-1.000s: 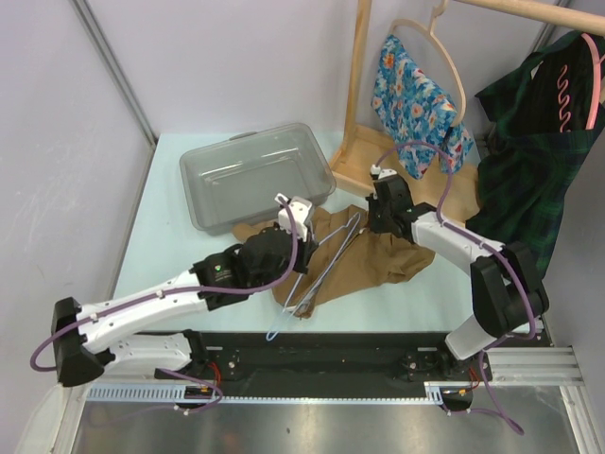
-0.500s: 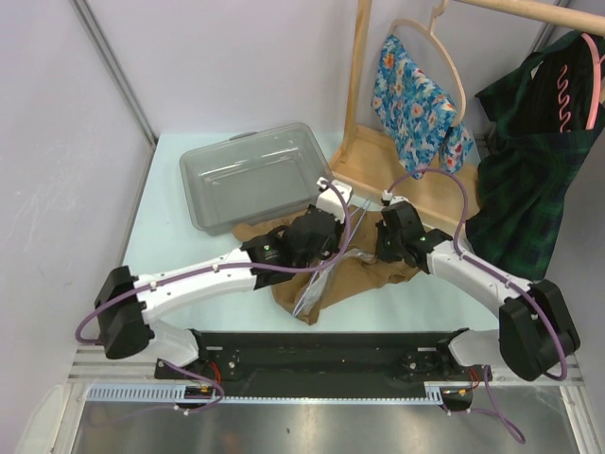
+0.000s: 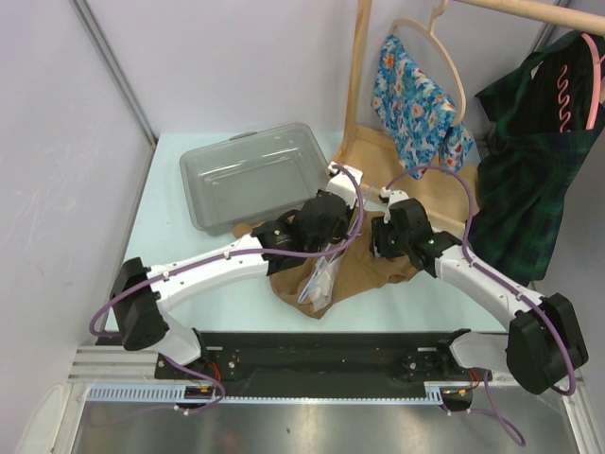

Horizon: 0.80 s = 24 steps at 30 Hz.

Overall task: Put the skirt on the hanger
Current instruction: Place skirt on hanger

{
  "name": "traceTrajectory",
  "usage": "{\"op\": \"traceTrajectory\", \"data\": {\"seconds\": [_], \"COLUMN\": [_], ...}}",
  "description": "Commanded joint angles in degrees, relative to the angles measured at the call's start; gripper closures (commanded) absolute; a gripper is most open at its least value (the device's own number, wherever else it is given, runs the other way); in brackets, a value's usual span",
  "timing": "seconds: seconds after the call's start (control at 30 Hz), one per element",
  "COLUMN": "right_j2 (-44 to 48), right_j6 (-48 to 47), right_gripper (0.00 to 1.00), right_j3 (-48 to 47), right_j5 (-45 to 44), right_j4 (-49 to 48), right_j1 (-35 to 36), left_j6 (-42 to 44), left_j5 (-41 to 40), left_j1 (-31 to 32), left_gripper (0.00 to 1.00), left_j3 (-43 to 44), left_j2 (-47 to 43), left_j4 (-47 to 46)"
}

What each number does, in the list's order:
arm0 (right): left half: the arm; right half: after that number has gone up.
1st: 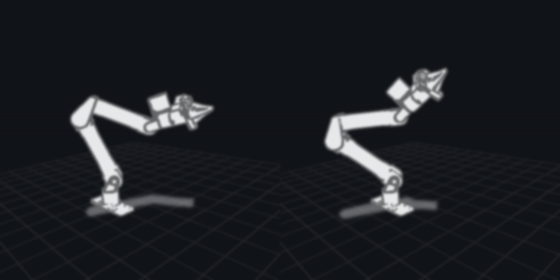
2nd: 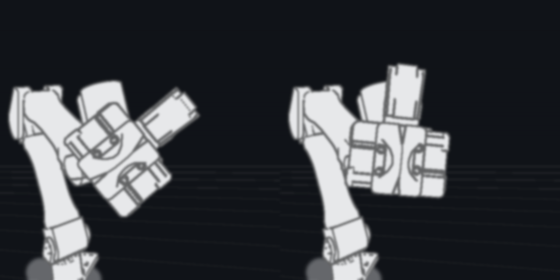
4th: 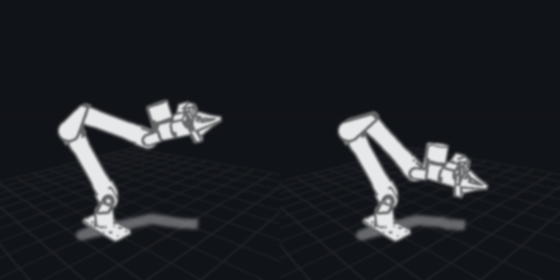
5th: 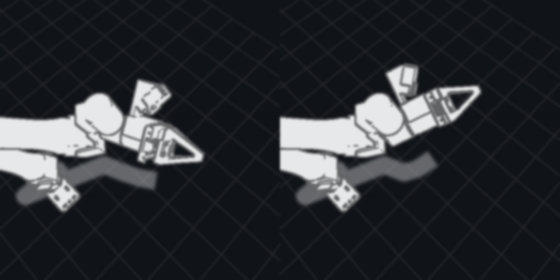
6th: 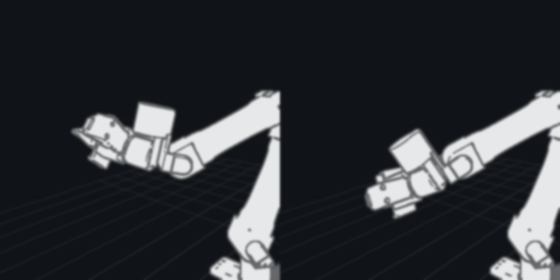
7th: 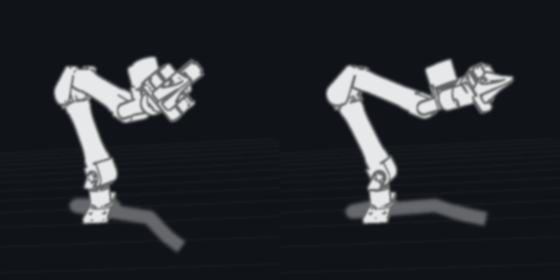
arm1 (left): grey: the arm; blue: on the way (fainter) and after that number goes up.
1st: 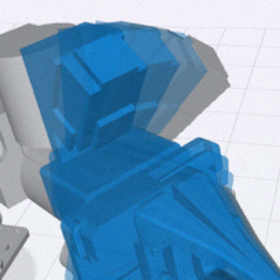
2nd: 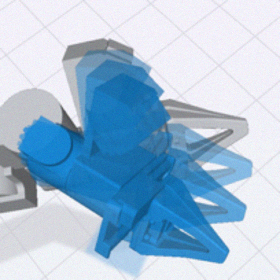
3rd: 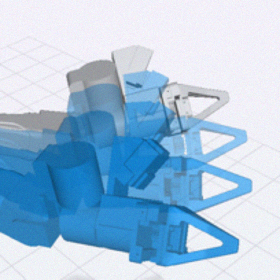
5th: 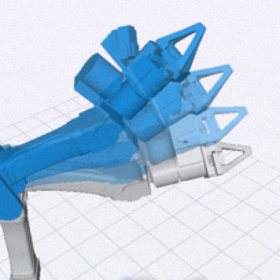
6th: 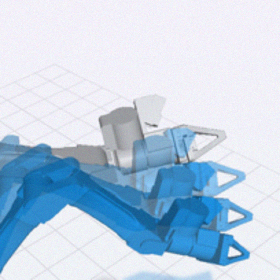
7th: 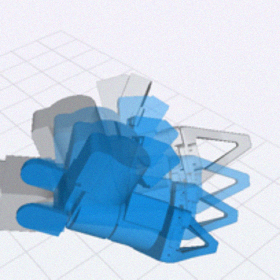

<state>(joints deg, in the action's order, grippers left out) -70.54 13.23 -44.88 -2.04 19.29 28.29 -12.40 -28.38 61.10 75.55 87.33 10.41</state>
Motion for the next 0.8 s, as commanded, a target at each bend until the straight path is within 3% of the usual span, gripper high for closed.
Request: {"op": "traceTrajectory", "data": {"seconds": [0.0,0.2,0.37,0.77], "right_j2": [1.9,0.0,-9.1,-19.4], "right_j6": [-5.8,-9.2,-9.5,-9.5], "right_gripper": [0.53,0.68,0.85,0.91], "right_j3": [-4.3,-10.5,-14.3,-17.6], "right_j5": [3.1,9.1,8.8,5.4], "right_j4": [-4.3,-5.3,-5.5,-3.6], "right_j1": [0.9,3.8,5.5,6.7], "left_j6": [-1.8,-9.9,-14.3,-14.1], "left_j5": [-1.6,-7.7,-11.8,-10.9], "left_j1": [-0.3,-0.5,-1.2,-2.1], "left_gripper": [1.0,1.0,1.0,1.0], "left_j3": [1.0,1.2,1.0,-2.0], "left_j2": [-1.8,-1.7,-1.1,-2.3], "left_j4": [2.3,7.7,10.8,10.0]}}
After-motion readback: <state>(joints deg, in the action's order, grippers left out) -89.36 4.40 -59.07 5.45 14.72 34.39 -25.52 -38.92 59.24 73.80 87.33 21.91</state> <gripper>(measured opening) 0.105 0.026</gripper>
